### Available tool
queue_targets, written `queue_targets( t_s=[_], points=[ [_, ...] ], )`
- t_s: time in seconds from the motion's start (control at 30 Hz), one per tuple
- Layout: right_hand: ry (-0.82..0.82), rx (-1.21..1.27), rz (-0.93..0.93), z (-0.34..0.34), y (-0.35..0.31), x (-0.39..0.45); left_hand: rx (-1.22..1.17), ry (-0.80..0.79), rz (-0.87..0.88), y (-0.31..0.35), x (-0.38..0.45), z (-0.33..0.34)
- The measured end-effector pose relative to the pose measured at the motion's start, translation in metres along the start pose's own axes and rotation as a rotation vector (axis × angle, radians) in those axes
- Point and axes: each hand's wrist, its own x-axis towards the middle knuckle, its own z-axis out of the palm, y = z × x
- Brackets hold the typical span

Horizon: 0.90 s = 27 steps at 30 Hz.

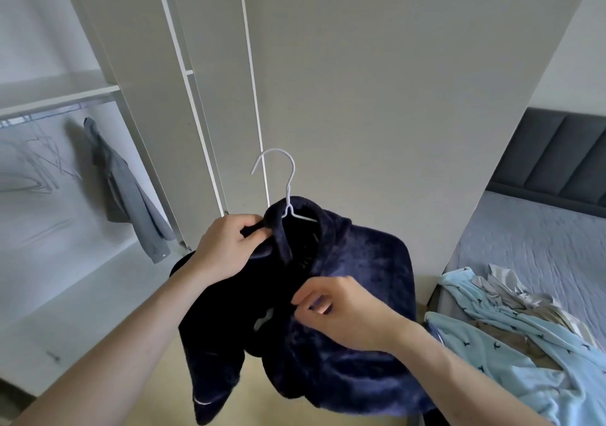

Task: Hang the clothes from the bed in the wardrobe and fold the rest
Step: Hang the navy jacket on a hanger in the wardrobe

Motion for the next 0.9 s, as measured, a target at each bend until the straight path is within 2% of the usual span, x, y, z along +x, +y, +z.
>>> queue_targets(
  t_s=[0.13, 0.2, 0.3, 0.4, 0.57, 0.73, 0.9],
  points=[
    [0.611, -0.032, -0.056, -0.043, 0.026, -0.006, -0.036, 0.013, 0.033, -0.001, -0.004, -0.010],
    [0.703, -0.141, -0.030, -0.062, 0.042, -0.006, -0.045, 0.007, 0.028, 0.005, -0.005, -0.011],
    [0.600, -0.297, 0.094, -0.077, 0.064, -0.005, -0.057, -0.023, 0.002, 0.012, -0.005, -0.010],
    [0.551, -0.297, 0.132, -0.084, 0.075, -0.002, -0.042, -0.057, 0.004, 0.012, -0.003, -0.007],
    [0.422, -0.214, 0.025, -0.075, 0.069, 0.007, 0.003, -0.071, 0.008, 0.017, -0.006, -0.001],
    [0.381, -0.112, -0.052, -0.057, 0.049, 0.017, 0.063, -0.035, 0.056, 0.030, -0.010, 0.003],
    [0.359, -0.104, -0.138, -0.035, 0.028, 0.034, 0.136, -0.113, 0.058, 0.045, -0.013, 0.014]
  ],
)
